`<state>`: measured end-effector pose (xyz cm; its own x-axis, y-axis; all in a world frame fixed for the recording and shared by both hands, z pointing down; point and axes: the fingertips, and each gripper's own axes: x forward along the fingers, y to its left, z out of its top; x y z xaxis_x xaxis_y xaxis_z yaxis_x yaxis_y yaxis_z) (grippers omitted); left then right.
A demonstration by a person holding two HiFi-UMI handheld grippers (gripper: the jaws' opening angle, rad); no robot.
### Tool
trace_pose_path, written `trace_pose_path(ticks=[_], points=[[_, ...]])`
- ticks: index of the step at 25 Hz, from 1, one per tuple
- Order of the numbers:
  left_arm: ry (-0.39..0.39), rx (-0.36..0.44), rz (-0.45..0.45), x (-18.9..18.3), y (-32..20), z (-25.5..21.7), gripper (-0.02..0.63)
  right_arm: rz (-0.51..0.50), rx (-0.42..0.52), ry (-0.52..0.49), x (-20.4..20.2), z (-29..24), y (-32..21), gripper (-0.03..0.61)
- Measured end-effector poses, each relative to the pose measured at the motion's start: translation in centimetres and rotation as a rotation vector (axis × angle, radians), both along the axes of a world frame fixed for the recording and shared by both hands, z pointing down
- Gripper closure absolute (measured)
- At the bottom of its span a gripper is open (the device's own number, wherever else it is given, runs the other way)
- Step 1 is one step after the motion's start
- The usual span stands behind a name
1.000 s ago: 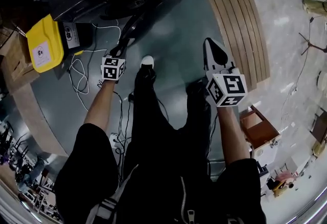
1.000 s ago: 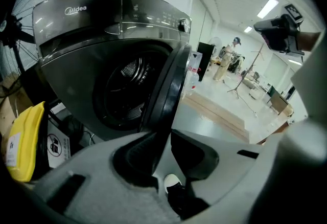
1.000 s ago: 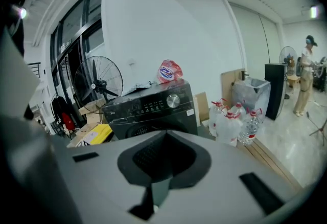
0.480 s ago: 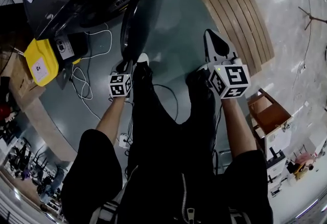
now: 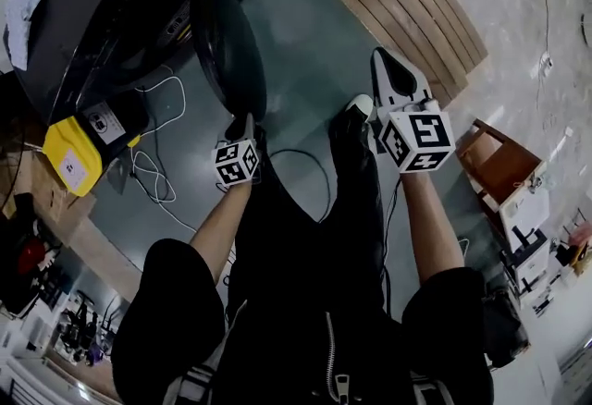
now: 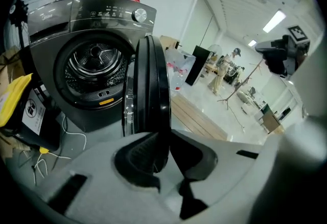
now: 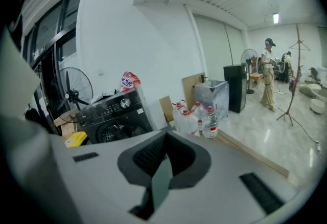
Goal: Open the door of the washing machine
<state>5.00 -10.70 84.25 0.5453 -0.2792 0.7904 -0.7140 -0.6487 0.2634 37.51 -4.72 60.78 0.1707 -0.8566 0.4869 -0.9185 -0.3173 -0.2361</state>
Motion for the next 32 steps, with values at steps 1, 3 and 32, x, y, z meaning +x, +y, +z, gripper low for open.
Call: trace_pose_path(ticks=[1,3,32], points=[[0.008,-0.004,-0.008,0.7,0.3,0.0,0.543,0.014,-0.002,0.001,0.5,0.1,0.8,0.575],[0.021,-0.012,-0.023,2.5,1.1,0.0,0.543,0.044,-0.003,0.0,1.7,0.5,2.5,0.574],[0.169,0.044,-0.026,28.8,4.7,-3.9,0.543,0.068,0.05,-0.006,18.7,-0.5,12.6,0.574]])
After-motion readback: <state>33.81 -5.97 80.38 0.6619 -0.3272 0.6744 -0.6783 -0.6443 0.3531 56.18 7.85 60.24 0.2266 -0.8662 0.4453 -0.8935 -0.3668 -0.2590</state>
